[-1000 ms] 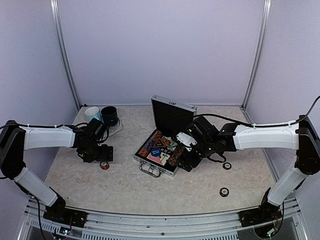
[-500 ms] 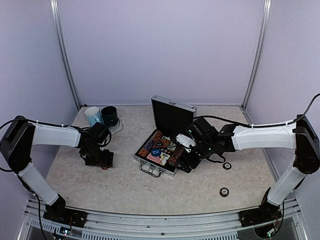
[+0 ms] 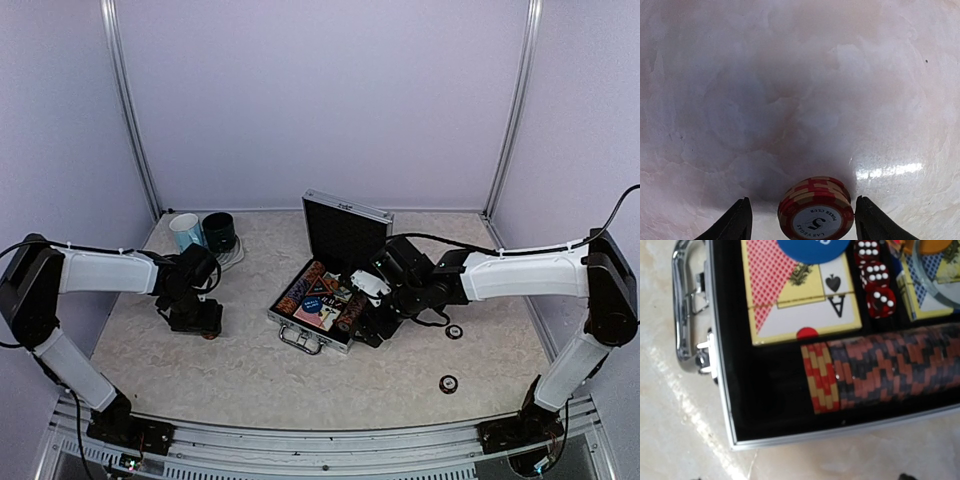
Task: Pack up texas hold em set
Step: Pick up the pile of poker chips from the pile of poker chips.
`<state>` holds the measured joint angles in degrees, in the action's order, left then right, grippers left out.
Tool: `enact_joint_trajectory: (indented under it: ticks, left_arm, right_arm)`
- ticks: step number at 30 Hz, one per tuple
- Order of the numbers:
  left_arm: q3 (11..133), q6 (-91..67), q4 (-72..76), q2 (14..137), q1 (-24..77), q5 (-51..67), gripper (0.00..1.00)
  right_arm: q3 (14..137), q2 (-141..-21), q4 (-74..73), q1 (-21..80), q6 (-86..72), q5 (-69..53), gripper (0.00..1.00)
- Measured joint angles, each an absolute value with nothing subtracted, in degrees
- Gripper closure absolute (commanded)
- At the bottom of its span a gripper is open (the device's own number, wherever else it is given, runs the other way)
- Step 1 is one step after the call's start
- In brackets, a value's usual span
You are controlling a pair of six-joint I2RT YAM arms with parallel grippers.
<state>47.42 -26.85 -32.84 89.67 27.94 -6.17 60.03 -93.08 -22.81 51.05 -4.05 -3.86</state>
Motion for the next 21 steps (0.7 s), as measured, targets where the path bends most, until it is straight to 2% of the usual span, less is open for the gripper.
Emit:
enact_joint_trajectory:
  ticks: [12, 21]
  left_arm:
    - [48.0, -27.2, -33.6, 89.9, 28.7, -6.5, 0.42]
    - [48.2, -27.2, -33.6, 90.1, 29.0, -6.4, 0.44]
  right_arm:
    - [59.5, -93.1, -22.6, 51.0, -4.1, -4.1, 0.16]
    - [59.3, -93.2, -22.5, 51.0, -4.2, -4.3, 0.16]
